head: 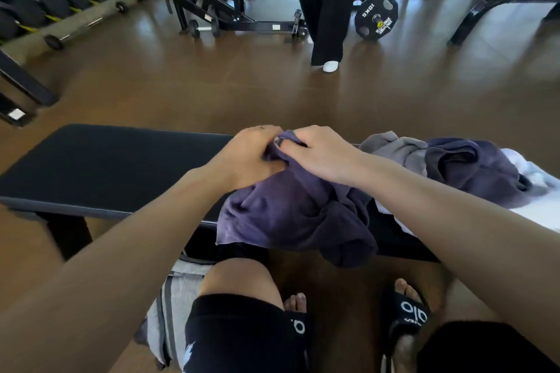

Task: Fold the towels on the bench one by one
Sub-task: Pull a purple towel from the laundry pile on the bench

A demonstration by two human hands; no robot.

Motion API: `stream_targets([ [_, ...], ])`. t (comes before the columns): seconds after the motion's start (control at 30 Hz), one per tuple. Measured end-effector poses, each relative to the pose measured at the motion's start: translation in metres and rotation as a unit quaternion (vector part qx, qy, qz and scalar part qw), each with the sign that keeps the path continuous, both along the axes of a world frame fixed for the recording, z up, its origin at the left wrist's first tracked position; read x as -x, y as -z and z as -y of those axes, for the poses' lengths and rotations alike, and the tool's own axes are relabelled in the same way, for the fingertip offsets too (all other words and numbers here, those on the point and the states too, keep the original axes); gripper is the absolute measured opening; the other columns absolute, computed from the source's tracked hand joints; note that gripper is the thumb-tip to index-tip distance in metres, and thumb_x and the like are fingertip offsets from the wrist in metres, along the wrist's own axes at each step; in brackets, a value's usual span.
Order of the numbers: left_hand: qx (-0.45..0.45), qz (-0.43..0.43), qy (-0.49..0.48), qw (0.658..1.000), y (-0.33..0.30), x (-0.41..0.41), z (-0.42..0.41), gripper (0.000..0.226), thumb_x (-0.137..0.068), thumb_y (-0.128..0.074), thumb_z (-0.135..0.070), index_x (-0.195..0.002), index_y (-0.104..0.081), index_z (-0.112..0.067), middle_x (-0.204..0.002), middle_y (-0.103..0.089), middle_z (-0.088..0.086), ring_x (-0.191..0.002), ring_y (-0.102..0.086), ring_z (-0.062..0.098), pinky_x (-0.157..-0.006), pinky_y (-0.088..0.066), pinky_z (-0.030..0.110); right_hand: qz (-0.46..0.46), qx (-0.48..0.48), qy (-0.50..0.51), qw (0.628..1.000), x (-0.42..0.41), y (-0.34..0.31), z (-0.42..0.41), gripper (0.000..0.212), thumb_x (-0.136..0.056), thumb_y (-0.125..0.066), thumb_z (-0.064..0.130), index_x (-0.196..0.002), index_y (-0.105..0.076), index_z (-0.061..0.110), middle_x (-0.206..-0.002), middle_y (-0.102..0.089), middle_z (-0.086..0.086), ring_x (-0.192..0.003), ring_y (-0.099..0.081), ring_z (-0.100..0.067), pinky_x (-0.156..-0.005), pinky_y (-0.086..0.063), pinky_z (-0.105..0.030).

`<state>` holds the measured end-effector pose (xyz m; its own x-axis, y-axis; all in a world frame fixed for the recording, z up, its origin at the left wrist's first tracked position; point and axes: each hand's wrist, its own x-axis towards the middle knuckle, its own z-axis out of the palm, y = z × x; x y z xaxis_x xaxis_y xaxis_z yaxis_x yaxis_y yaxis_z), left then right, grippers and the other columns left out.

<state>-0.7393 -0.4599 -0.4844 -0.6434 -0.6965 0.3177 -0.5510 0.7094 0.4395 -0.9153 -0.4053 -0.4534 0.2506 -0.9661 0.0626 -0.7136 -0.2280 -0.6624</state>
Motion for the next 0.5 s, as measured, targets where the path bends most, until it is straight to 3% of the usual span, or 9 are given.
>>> stream_targets([
  [0.1, -0.049, -0.006, -0.052, 0.997, -0.006, -0.010, 0.002, 0.024, -0.069, -0.056, -0.026, -0.082, -0.065, -0.008, -0.075, -0.066, 0.002, -0.073, -0.060, 0.020, -0.066, -0.048, 0.038, -0.008, -0.003, -0.019, 1.000, 0.003, -0.002, 0.005, 0.014, -0.089, -0.068, 0.039, -0.083, -0.064, 0.027, -0.085, -0.068, 0.012, -0.079, -0.061, -0.002, -0.070, -0.047, -0.022],
  [0.23, -0.056, -0.059, -0.097, 0.992, -0.014, -0.024, 0.011, 0.015, -0.068, -0.047, -0.013, -0.070, -0.061, -0.010, -0.066, -0.063, 0.000, -0.063, -0.051, 0.013, -0.055, -0.040, 0.017, -0.081, -0.021, 0.000, 0.996, 0.012, -0.002, 0.015, 0.025, -0.078, -0.071, 0.025, -0.073, -0.051, 0.012, -0.073, -0.055, 0.001, -0.068, -0.051, -0.020, -0.061, -0.040, -0.033],
  [0.3, -0.041, -0.074, -0.113, 0.990, -0.015, -0.030, 0.017, 0.009, -0.069, -0.047, -0.007, -0.066, -0.055, -0.006, -0.063, -0.056, 0.001, -0.061, -0.045, 0.013, -0.055, -0.035, 0.019, -0.068, -0.042, 0.028, 0.996, 0.016, 0.000, 0.020, 0.026, -0.080, -0.070, 0.028, -0.075, -0.055, 0.007, -0.071, -0.054, -0.001, -0.066, -0.050, -0.020, -0.060, -0.040, -0.033],
  [0.43, -0.099, -0.078, -0.092, 0.988, -0.021, -0.039, 0.019, 0.037, -0.068, -0.044, 0.012, -0.055, -0.036, -0.022, -0.051, -0.037, -0.014, -0.055, -0.032, 0.005, -0.052, -0.026, 0.019, -0.076, -0.056, 0.054, 0.994, 0.018, 0.001, 0.027, 0.033, -0.078, -0.073, 0.031, -0.077, -0.059, 0.001, -0.068, -0.050, -0.003, -0.062, -0.045, -0.019, -0.056, -0.037, -0.032],
  [0.5, -0.171, -0.104, -0.081, 0.976, -0.026, -0.039, 0.017, 0.034, -0.065, -0.041, 0.008, -0.052, -0.038, -0.023, -0.051, -0.035, -0.016, -0.054, -0.031, 0.003, -0.051, -0.026, 0.018, -0.098, -0.041, 0.070, 0.992, 0.019, 0.002, 0.030, 0.029, -0.079, -0.071, 0.029, -0.073, -0.058, 0.005, -0.066, -0.053, -0.002, -0.061, -0.047, -0.020, -0.054, -0.039, -0.031],
])
